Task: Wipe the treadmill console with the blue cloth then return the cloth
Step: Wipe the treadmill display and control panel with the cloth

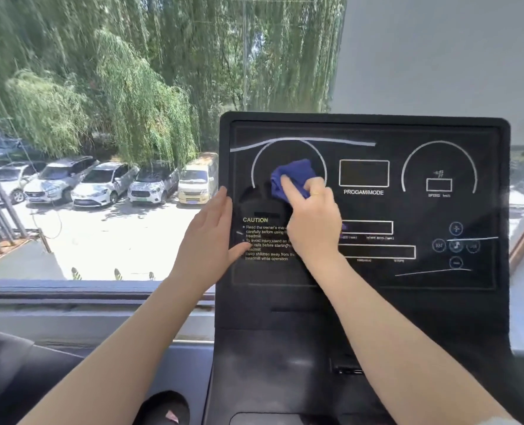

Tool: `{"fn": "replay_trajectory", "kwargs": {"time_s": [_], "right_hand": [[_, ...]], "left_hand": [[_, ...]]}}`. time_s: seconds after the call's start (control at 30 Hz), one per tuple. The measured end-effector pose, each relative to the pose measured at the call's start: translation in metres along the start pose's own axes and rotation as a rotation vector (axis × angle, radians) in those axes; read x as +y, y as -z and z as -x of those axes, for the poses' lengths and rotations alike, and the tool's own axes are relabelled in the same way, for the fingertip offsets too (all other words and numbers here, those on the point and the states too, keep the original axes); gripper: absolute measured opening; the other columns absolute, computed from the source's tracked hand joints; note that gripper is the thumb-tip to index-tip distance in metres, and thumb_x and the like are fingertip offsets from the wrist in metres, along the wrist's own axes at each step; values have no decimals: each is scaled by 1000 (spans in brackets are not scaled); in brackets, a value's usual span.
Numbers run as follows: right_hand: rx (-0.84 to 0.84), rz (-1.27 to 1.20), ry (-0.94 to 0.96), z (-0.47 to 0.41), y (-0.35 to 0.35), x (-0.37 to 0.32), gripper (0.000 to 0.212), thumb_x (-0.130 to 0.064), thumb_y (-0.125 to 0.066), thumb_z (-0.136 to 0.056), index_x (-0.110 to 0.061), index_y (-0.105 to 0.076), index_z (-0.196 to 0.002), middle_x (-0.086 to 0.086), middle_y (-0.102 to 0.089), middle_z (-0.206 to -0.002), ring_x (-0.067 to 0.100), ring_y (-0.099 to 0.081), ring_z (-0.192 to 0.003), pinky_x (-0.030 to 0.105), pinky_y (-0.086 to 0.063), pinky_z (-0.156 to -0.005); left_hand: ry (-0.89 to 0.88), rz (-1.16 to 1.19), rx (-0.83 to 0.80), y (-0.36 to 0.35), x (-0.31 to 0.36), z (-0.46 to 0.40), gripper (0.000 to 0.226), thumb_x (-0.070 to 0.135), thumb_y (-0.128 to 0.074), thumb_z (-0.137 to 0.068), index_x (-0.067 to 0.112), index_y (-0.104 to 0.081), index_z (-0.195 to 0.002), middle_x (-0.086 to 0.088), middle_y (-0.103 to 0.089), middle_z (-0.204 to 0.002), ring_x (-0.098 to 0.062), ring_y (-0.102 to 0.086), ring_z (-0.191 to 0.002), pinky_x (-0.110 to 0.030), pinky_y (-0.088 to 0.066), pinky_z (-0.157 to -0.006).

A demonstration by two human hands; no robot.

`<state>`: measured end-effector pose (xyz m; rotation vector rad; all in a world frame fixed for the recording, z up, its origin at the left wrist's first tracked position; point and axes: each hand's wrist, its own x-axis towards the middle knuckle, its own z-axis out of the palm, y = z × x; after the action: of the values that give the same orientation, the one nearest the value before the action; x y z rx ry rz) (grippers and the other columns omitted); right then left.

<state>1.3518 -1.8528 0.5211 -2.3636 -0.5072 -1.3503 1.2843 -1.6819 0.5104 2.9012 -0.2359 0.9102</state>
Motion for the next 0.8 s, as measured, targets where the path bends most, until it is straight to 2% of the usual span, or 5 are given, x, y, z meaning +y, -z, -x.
{"fn": "replay_trajectory", "kwargs": {"time_s": [0.17,0.4,0.5,0.63,0.8], "right_hand": [[-36,62,293,-6,-6,5,54,-6,-37,-68,-20,-69,-110,14,-60,-89,30,-51,-64,31,-40,-53],[-123,135,-139,-75,7,-17,61,-2,-49,-83,-25,-42,-139,19,-46,-122,39,-45,-99,43,-38,-75],[-139,143,129,-62,-3,-45,49,-11,-54,-74,-24,-62,-121,17,-61,-104,36,-56,-80,35,-43,-59],[-135,151,355,-72,-4,-29,52,-12,-59,-67,-23,-65,-118,17,-62,-100,35,-58,-76,32,-45,-55],[-143,63,-191,-93,7,-1,62,-8,-43,-88,-27,-28,-146,13,-37,-131,30,-41,-106,34,-42,-74]], "left_hand": [[18,101,74,5,3,-23,51,5,-31,-81,-19,-39,-126,-37,-35,-136,-48,-41,-124,-50,-34,-102],[42,105,91,10,1,-42,57,-9,-37,-87,-7,-19,-141,-20,-11,-153,-29,-15,-141,-28,-11,-113],[23,138,123,10,-2,-42,53,-5,-34,-86,-10,-25,-138,-23,-21,-150,-34,-28,-136,-34,-23,-112],[-10,125,146,4,-6,-40,51,2,-32,-85,-14,-32,-133,-30,-33,-142,-42,-41,-126,-45,-36,-103],[-19,81,151,3,-10,-40,58,-10,-40,-86,-6,-23,-141,-17,-16,-152,-28,-20,-140,-24,-14,-108]]}}
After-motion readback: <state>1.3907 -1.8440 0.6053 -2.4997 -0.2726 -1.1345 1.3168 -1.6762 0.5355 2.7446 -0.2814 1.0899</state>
